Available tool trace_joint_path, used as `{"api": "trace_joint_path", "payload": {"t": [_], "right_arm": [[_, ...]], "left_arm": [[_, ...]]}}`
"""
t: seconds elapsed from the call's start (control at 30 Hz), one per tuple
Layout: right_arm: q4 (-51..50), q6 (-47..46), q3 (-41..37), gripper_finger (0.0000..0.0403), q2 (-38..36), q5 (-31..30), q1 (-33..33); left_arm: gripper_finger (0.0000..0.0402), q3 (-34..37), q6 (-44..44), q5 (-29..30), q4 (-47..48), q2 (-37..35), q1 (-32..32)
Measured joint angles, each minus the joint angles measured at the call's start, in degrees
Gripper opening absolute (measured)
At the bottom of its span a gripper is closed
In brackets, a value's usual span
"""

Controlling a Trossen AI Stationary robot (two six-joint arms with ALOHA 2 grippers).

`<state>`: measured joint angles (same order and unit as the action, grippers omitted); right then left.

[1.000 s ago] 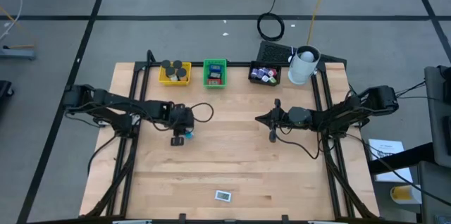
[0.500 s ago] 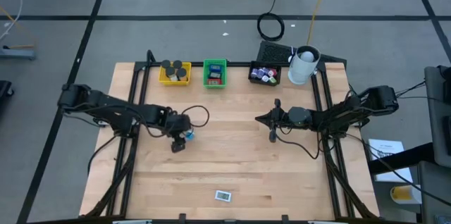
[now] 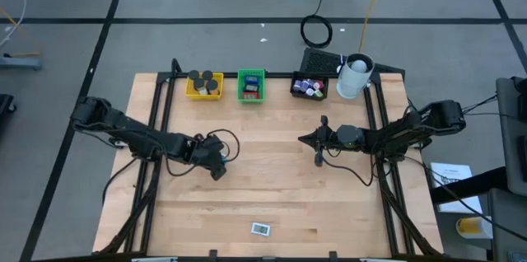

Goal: Pick & Place Office items
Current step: Put the light blue charger adapter in the black bin

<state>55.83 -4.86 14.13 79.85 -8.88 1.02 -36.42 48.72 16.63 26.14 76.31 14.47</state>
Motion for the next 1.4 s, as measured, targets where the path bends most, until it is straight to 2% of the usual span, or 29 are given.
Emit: {"api": "trace_joint_path", "payload": {"t": [0.37, 0.7, 1.07, 1.3, 1.4], "right_arm": [[0.02, 0.0, 0.0, 0.0, 0.0, 0.0, 0.0], [0.02, 0.0, 0.0, 0.0, 0.0, 0.0, 0.0], [0.02, 0.0, 0.0, 0.0, 0.0, 0.0, 0.0], [0.02, -0.02, 0.0, 0.0, 0.0, 0.0, 0.0], [0.02, -0.02, 0.0, 0.0, 0.0, 0.01, 0.0]], "left_arm": [[0.0287, 0.02, 0.92, 3.1, -2.27, 5.58, 2.38], [0.0225, 0.95, -0.79, 4.45, -2.96, 7.0, 2.94], [0.0212, 1.29, -1.74, 4.89, -3.82, 7.0, 2.83], [0.0142, 4.14, -4.2, 5.94, -8.1, 6.85, 2.85], [0.0133, 6.0, -7.0, 8.02, -12.23, 6.85, 2.96]]}}
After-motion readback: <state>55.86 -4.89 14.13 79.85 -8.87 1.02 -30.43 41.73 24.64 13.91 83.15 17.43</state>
